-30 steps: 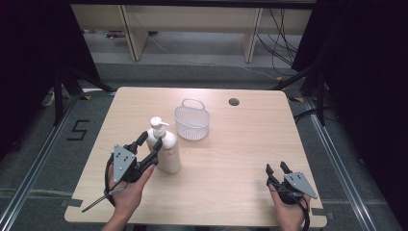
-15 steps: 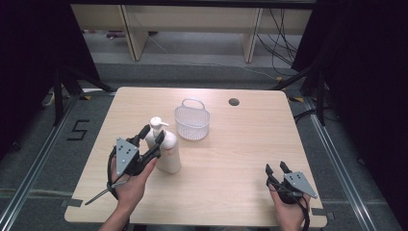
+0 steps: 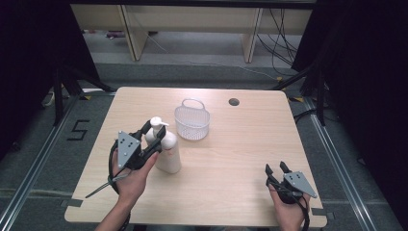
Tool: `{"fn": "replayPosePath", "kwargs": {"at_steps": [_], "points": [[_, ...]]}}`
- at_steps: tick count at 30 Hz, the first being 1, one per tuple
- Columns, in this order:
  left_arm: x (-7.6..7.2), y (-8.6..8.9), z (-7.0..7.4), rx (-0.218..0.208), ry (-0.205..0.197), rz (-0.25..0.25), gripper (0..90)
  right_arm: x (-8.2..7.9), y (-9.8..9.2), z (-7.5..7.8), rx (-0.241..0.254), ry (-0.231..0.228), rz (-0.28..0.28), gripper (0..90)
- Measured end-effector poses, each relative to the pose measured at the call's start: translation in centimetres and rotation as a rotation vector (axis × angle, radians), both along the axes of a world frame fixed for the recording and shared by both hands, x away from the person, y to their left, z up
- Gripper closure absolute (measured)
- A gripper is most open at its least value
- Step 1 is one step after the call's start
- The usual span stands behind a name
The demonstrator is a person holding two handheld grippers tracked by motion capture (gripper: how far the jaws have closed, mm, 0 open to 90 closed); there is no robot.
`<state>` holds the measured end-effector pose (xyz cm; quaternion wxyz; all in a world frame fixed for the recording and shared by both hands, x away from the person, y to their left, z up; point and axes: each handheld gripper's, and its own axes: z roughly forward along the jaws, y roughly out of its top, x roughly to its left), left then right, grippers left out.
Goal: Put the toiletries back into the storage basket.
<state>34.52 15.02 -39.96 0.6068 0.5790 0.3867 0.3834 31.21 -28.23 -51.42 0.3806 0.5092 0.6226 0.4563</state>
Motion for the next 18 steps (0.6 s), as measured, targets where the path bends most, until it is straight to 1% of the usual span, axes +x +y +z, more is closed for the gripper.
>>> {"fn": "replayPosePath", "kwargs": {"at_steps": [2, 6, 7, 9, 11, 12, 15, 16, 17, 18], "points": [[0.19, 0.07, 0.11, 0.005, 0.006, 0.003, 52.9, -0.04, 0.0, 0.02, -0.004, -0.001, -0.01, 44.6], [0.34, 0.0, 0.17, 0.004, 0.014, 0.003, 54.3, -0.05, 0.01, 0.02, -0.001, 0.002, -0.009, 44.5], [0.4, -0.01, 0.2, 0.004, 0.015, 0.003, 54.9, -0.01, -0.01, 0.02, 0.012, 0.007, 0.006, 44.5], [0.54, 0.02, 0.29, 0.002, 0.016, 0.003, 55.3, -0.01, 0.03, 0.01, 0.017, 0.009, 0.007, 44.4], [0.63, 0.0, 0.34, 0.005, 0.018, 0.003, 56.6, 0.01, -0.01, 0.02, 0.012, 0.007, 0.007, 44.4], [0.66, 0.02, 0.36, -0.002, 0.024, -0.002, 58.0, 0.01, -0.02, 0.02, 0.012, 0.007, 0.007, 44.4], [0.64, 0.12, 0.46, 0.002, 0.03, -0.005, 58.6, 0.03, -0.04, 0.01, 0.01, 0.006, 0.008, 44.3], [0.6, 0.09, 0.48, 0.002, 0.031, -0.005, 58.6, -0.02, 0.01, 0.01, 0.008, 0.003, -0.006, 44.2], [0.57, 0.06, 0.49, -0.001, 0.034, -0.007, 58.7, 0.01, -0.03, 0.01, 0.01, 0.008, 0.008, 44.2], [0.56, 0.04, 0.52, -0.001, 0.037, -0.01, 58.8, 0.03, -0.02, 0.0, 0.01, 0.005, 0.009, 44.2]]}}
